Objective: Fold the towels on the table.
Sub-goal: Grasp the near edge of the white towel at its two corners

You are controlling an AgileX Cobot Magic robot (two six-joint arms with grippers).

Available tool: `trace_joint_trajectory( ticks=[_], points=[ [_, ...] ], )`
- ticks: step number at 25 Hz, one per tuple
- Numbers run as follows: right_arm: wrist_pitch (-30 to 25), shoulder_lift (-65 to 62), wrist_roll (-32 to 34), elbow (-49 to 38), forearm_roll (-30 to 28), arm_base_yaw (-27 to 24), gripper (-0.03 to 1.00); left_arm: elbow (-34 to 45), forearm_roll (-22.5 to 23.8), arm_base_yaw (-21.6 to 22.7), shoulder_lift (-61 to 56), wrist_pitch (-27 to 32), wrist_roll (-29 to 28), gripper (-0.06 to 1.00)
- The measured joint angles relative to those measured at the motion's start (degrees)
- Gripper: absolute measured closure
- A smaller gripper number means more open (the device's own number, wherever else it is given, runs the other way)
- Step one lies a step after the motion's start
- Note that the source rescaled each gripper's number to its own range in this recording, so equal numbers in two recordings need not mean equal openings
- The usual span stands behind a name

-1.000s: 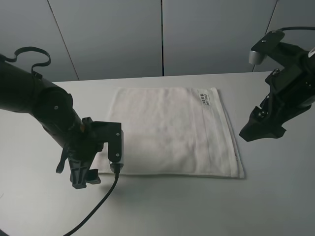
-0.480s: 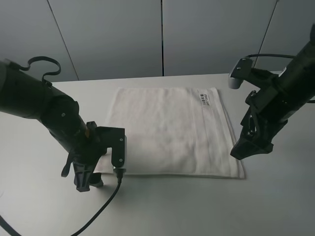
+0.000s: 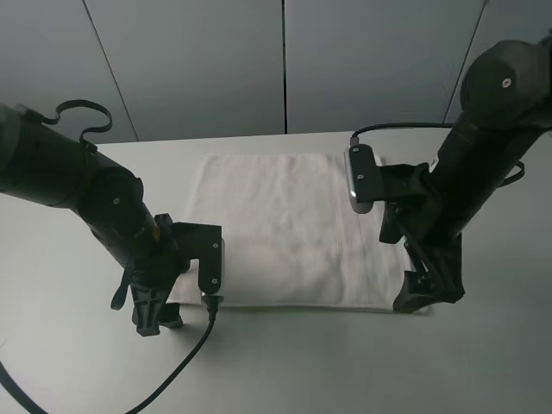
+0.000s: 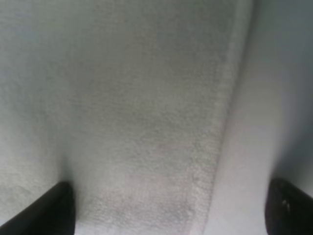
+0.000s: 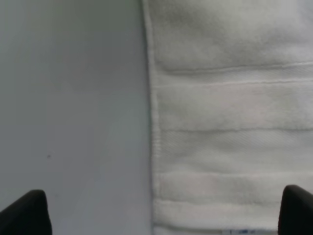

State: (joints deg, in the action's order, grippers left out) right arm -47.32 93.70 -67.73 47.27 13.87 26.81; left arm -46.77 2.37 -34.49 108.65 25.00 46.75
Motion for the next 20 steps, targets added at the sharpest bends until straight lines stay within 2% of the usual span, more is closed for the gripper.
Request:
trace_joint_trajectory(
  ticks=[12,20],
  points=[
    [4.7,9.4,6.2,0.1,-7.5,1.1,-0.03,0.0,0.0,0.0,0.0,0.1,0.1,-0.06],
    [10.8,10.6,8.4,-4.9,-13.0,1.1,-0.03,0.0,0.0,0.0,0.0,0.1,0.1,-0.06]
  ],
)
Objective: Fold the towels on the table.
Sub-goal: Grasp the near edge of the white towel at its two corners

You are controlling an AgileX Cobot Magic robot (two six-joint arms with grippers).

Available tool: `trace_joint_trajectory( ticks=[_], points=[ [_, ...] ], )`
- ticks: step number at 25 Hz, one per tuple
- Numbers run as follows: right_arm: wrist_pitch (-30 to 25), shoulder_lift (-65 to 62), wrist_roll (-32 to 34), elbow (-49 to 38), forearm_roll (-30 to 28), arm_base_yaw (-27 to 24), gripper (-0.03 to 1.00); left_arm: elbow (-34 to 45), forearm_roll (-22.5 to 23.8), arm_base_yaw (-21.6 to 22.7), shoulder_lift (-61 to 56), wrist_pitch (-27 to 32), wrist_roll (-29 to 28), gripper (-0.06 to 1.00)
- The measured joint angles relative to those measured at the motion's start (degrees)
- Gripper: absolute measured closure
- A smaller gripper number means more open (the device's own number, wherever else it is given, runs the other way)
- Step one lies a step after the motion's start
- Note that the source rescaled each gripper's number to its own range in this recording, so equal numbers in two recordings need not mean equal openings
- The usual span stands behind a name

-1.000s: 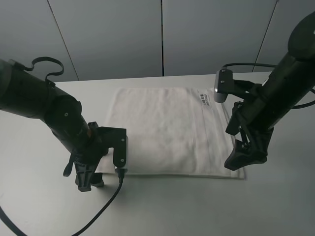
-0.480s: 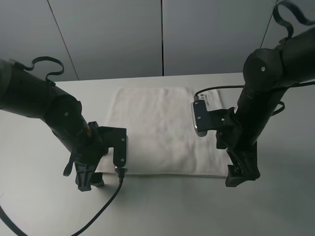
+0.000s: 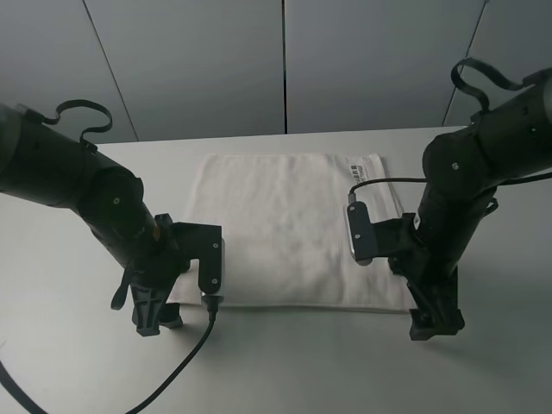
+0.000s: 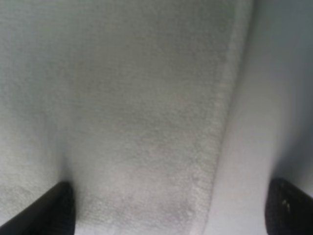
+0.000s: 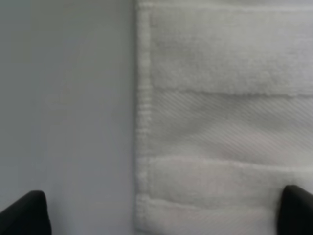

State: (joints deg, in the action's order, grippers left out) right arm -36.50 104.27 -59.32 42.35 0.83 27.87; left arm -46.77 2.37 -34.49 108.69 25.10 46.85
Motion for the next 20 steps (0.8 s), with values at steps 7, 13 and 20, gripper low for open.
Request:
trace_joint_trajectory(
  ticks=[7,13,20],
  points=[
    [3.9,-0.1,0.4,-2.1,-0.2,0.0,-0.03,0.0,0.0,0.0,0.0,0.0,0.0,-0.06],
    [5.0,-0.1,0.4,-2.2,-0.2,0.0,-0.03,0.0,0.0,0.0,0.0,0.0,0.0,-0.06],
    [6.4,1.3,1.2,-2.0,-2.0,0.2,0.16,0.0,0.0,0.0,0.0,0.0,-0.1,-0.06]
  ],
)
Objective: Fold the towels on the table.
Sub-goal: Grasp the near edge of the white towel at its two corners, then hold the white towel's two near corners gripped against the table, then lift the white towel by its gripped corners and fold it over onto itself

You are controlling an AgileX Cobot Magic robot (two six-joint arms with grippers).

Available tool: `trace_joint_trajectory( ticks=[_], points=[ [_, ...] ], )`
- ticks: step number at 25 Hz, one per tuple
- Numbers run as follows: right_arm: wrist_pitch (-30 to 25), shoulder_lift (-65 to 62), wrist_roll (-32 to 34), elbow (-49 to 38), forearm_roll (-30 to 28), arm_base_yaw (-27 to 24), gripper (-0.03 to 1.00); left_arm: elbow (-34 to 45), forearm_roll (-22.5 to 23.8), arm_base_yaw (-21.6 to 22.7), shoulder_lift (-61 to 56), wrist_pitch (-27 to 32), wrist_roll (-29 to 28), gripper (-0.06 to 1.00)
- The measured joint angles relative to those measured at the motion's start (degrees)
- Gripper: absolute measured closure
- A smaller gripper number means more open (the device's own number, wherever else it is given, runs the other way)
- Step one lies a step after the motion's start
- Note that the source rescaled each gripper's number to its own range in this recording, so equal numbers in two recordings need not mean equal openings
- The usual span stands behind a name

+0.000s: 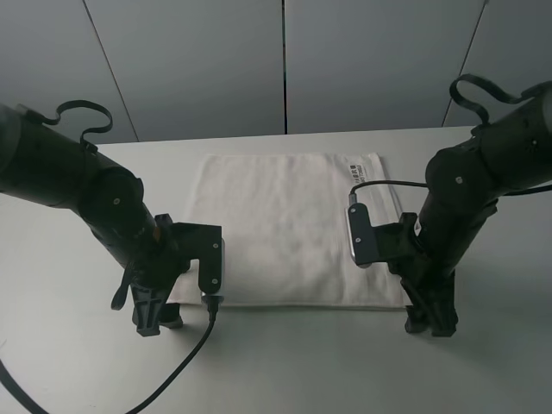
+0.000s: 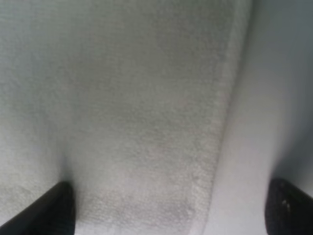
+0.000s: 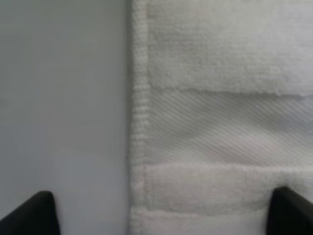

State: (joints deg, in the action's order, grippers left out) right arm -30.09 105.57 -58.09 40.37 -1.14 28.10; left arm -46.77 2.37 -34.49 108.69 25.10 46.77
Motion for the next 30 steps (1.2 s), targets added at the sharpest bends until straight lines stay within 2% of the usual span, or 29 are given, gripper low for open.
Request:
trace_joint_trajectory(
  ticks=[2,4,5,6,7,11,14,16,20,21,23,30],
  points=[
    [0.3,0.1,0.2,0.1,-1.1,0.6,0.38,0.0,0.0,0.0,0.0,0.0,0.0,-0.06],
    [1.2,0.1,0.2,0.1,-1.7,1.4,0.65,0.0,0.0,0.0,0.0,0.0,0.0,-0.06],
    [1.7,0.1,0.2,0.1,-2.1,1.8,0.83,0.0,0.0,0.0,0.0,0.0,0.0,-0.06],
    [1.8,0.1,0.3,0.1,-2.2,2.0,0.94,0.0,0.0,0.0,0.0,0.0,0.0,-0.06],
    [1.8,0.1,0.5,0.1,-2.2,2.2,0.97,0.0,0.0,0.0,0.0,0.0,0.0,-0.06],
    [1.8,0.1,0.5,0.1,-2.2,2.2,0.97,0.0,0.0,0.0,0.0,0.0,0.0,-0.05],
    [1.8,0.1,1.1,0.1,-2.2,2.2,0.97,0.0,-0.3,0.0,0.1,0.1,0.0,0.06],
    [1.8,0.1,2.0,0.1,-2.2,2.2,0.97,0.0,-0.3,-0.1,0.2,-0.6,0.0,0.28],
    [1.8,0.1,4.0,0.1,-2.2,2.2,0.97,0.0,-0.1,-0.2,0.5,-3.2,-0.2,0.84],
    [1.8,0.1,4.6,0.1,-2.2,2.2,0.97,0.0,0.1,-0.2,0.5,-3.8,-0.4,0.91],
    [1.8,0.1,5.8,0.1,-2.2,2.3,0.97,0.0,1.2,-0.2,0.5,-4.0,-1.8,0.94],
    [2.1,0.1,8.9,0.1,-2.1,2.4,0.97,0.0,3.9,-0.3,0.5,-4.4,-5.7,0.94]
  ],
)
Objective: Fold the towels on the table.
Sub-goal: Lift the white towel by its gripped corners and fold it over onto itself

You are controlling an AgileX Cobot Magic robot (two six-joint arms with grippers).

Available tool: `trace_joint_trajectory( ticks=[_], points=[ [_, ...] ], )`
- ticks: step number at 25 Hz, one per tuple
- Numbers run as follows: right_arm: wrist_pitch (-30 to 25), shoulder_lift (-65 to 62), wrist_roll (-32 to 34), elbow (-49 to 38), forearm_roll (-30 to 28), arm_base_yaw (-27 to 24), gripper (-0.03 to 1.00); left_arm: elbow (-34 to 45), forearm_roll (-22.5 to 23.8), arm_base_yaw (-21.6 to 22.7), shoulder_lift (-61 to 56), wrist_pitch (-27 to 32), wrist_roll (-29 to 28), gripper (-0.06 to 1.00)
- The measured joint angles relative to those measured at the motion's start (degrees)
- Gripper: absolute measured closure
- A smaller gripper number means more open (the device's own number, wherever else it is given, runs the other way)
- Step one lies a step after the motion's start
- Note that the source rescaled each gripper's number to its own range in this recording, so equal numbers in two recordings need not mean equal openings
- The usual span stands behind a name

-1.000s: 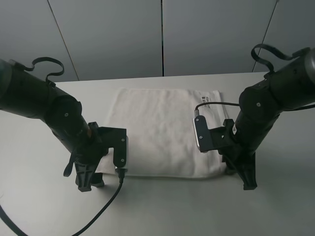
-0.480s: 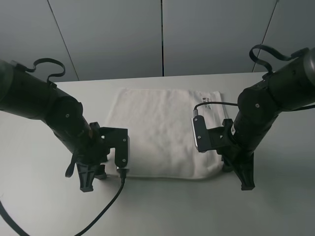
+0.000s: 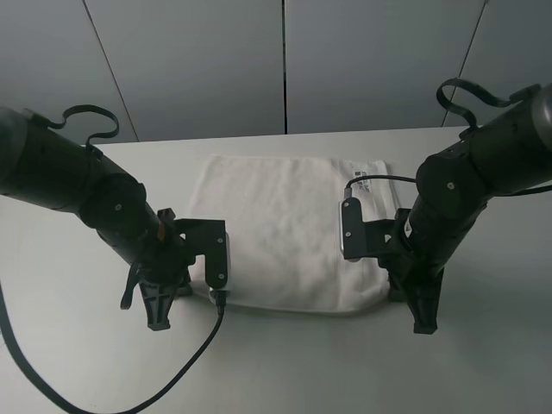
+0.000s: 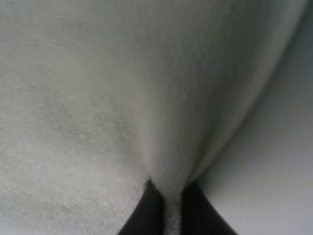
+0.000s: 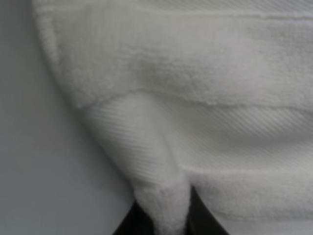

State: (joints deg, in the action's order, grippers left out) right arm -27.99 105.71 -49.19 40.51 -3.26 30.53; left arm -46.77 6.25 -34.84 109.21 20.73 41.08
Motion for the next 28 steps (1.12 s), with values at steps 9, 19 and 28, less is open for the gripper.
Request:
trace_joint_trajectory(
  ticks=[9,19,28],
  points=[
    [-7.0,-7.0,0.3,-0.4,3.6,0.2,0.97,0.1,-1.6,0.0,-3.8,4.9,-0.4,0.94],
    [-16.3,-18.4,0.3,-0.6,8.9,0.2,0.97,0.3,-6.3,0.0,-12.7,12.7,-0.5,0.94],
    [-16.6,-26.5,13.4,0.2,9.7,0.2,0.97,0.3,-5.7,0.0,-22.2,9.4,-10.8,0.94]
  ],
)
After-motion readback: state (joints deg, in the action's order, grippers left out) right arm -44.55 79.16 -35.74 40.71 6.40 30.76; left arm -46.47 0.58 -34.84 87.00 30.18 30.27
